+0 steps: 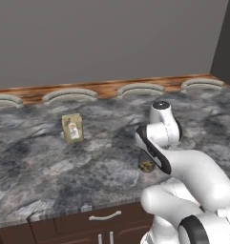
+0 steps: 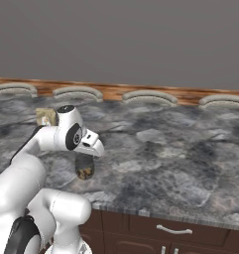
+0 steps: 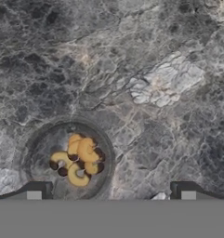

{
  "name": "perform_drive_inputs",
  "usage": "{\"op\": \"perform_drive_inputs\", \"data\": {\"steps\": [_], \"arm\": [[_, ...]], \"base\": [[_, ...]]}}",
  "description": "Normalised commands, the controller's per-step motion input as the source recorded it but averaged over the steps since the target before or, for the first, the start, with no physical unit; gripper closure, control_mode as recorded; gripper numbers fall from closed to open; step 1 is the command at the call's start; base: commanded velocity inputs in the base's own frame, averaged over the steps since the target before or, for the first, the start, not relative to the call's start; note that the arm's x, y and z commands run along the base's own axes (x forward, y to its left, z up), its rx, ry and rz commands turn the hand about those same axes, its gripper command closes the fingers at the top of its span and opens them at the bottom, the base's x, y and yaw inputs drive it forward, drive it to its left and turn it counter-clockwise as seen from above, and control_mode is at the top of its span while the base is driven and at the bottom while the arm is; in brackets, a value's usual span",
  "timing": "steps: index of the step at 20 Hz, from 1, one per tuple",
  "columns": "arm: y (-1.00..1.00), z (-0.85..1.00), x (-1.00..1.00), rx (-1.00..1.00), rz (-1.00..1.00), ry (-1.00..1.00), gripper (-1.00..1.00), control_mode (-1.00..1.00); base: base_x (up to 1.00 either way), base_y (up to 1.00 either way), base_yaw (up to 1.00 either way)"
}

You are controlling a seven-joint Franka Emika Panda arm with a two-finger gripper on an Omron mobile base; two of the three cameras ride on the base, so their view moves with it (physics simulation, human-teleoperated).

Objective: Pick the jar and jar from the dining table and place them in the open cabinet. Close the cabinet after placing the objects.

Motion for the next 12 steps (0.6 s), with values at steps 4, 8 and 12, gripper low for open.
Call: {"op": "perform_drive_inputs", "data": {"steps": [4, 8, 12], "arm": [[-0.01, -0.14, 0.13, 0.0, 0.04, 0.0, -1.0, -1.0], [-0.06, -0.12, 0.18, 0.0, 0.04, 0.0, -1.0, -1.0], [-0.08, -0.11, 0.15, 0.0, 0.04, 0.0, -1.0, -1.0]], "base": [[0.0, 0.0, 0.0], [0.0, 0.0, 0.0], [0.0, 0.0, 0.0]]}}
